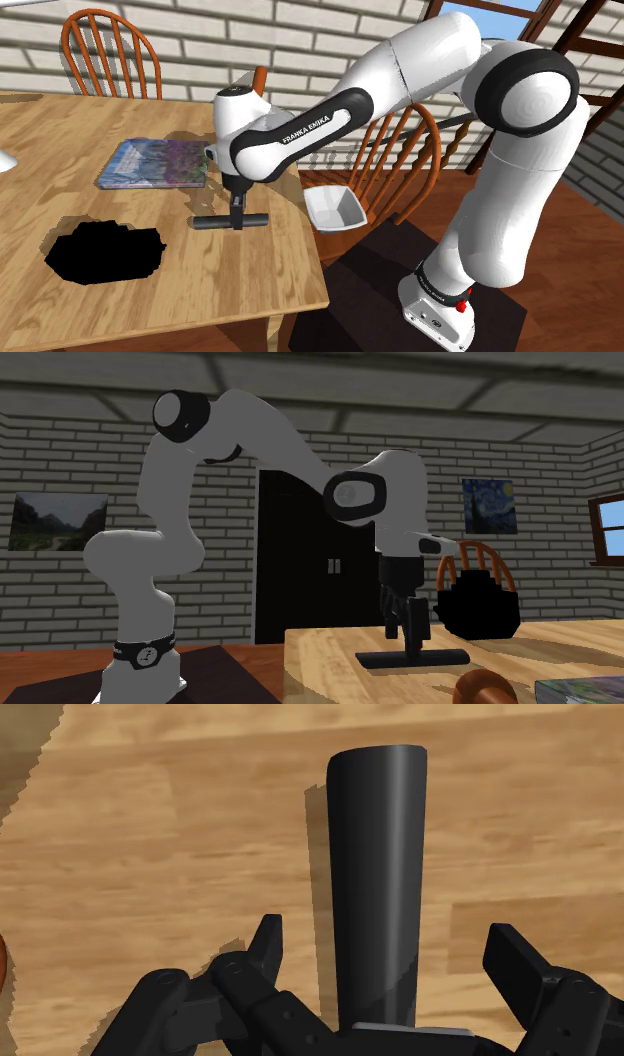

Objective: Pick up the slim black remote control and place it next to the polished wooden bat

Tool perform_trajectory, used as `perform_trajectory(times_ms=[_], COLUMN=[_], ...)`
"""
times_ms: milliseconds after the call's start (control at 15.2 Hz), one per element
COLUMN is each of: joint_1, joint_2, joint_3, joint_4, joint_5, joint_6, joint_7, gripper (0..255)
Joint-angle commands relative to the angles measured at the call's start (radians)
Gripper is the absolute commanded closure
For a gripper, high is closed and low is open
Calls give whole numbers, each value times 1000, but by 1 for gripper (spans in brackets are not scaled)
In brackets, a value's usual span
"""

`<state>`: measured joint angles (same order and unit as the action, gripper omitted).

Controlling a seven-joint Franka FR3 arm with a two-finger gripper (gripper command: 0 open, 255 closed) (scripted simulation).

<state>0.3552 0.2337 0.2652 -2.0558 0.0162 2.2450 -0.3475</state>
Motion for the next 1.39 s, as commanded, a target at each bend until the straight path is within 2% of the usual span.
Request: perform_trajectory(times_ms=[0,462,528,1122,1320], joint_1=[2,2,2,2,0], joint_2=[14,14,14,14,-10], joint_3=[-1,-1,-1,-1,1], joint_4=[-9,-9,-9,-9,4], joint_5=[-4,-4,-4,-4,3], joint_6=[23,23,23,23,-13], joint_7=[2,2,2,2,-1], gripper=[0,0,255,255,255])
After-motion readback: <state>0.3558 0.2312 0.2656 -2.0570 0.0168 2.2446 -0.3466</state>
